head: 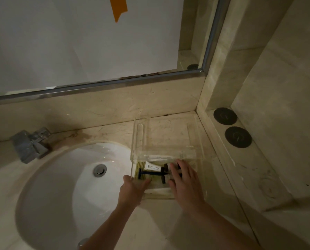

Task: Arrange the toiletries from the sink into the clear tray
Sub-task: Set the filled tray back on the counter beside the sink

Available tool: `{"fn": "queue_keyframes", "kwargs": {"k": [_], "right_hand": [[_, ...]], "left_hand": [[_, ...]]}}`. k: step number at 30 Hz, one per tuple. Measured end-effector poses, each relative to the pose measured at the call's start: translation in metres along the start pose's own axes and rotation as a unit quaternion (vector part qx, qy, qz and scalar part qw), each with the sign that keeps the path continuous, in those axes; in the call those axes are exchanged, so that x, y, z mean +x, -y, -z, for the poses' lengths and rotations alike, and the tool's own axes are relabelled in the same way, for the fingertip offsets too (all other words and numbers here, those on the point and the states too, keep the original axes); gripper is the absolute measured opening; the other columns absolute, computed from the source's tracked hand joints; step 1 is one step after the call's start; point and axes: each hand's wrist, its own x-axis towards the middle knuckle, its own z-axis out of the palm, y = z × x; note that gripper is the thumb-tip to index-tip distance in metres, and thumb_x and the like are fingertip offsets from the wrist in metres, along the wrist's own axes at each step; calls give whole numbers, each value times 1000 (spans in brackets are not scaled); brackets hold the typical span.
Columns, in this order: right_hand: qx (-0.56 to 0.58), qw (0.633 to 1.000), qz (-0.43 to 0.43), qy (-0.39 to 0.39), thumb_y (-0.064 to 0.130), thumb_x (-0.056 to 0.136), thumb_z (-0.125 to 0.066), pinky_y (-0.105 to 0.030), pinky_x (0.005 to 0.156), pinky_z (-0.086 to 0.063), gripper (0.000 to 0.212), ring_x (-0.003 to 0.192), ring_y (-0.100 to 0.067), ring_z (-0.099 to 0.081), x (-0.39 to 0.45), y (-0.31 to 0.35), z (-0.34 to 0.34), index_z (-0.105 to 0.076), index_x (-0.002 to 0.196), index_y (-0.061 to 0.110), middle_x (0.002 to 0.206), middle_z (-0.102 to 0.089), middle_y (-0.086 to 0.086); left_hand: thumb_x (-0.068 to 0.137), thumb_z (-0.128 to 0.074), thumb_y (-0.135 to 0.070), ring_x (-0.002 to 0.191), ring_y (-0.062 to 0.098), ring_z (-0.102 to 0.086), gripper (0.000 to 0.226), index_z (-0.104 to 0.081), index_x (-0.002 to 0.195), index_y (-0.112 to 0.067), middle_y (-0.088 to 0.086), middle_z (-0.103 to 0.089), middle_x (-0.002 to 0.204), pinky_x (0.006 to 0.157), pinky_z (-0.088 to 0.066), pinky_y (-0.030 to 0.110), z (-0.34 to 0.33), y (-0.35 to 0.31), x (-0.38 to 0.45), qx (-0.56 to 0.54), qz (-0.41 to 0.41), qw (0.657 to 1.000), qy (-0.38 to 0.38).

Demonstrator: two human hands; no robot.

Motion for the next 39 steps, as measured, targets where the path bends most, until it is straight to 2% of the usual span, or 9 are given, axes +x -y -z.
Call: {"fn": "queue_keyframes", "kwargs": {"k": [2,4,6,10,15,25,28,34,39], "right_hand": [[-4,1000,-3,-8,32,86,-49,-45,98,-48,44,125,-32,-48,-1,-1,-1,-57,126,15,132,-53,-12],[-9,1000,7,-18,30,85,-51,-45,98,-48,42,125,-31,-49,-3,-3,-1,-59,123,14,130,-56,-11],[-21,999,36,-30,26,87,-53,-44,99,-47,36,125,-29,-49,-7,-6,-3,-62,119,12,129,-59,-11],[-45,996,74,-31,21,92,-54,-44,107,-38,35,131,-30,-48,-13,-11,-9,-62,124,10,137,-56,-11],[-63,995,75,-22,17,90,-59,-46,107,-37,43,137,-31,-41,-14,-13,-14,-56,131,8,144,-50,-13],[-73,996,53,-11,20,91,-49,-48,107,-41,45,136,-32,-42,-4,-14,-14,-52,135,8,145,-48,-13],[-80,995,56,-14,20,90,-49,-47,106,-42,45,132,-33,-46,0,-17,-12,-54,133,8,143,-51,-12],[-81,994,45,-60,16,88,-53,-41,94,-44,39,110,-31,-59,10,-14,-11,-58,127,9,122,-61,-11],[-92,991,58,-78,17,88,-54,-40,91,-43,40,103,-28,-59,13,-15,-11,-58,127,11,117,-63,-8]], "left_hand": [[69,-68,-63,112,37,-57,89,-30,132,-13,17,-46,133,87,-55,49,-3,3,-4,-1,-38,999,-14],[72,-64,-65,135,33,-36,101,-18,146,-14,13,-27,148,105,-42,45,-4,6,-12,87,-112,988,-68],[73,-54,-73,144,29,-19,102,-14,150,-18,10,-16,156,113,-30,44,-4,10,-19,222,-230,939,-124],[85,-33,-72,147,26,-17,82,-22,150,-23,6,-21,159,114,-19,49,-4,23,-14,376,-421,822,-74],[87,-38,-65,147,26,-13,79,-25,150,-18,6,-21,159,109,-19,52,-4,21,-4,464,-476,747,-18],[88,-16,-71,144,30,-25,81,-30,147,-17,5,-25,157,108,-19,52,-15,10,1,498,-411,764,-3],[88,-15,-71,145,28,-17,82,-30,147,-16,6,-24,158,108,-19,53,-20,5,3,492,-398,774,-6],[85,-27,-73,142,29,-19,85,-30,147,-15,6,-27,157,108,-18,53,-17,3,9,503,-407,762,-7],[86,-16,-73,143,28,-17,85,-30,148,-16,5,-27,157,107,-19,53,-18,1,10,504,-396,768,-3]]}}
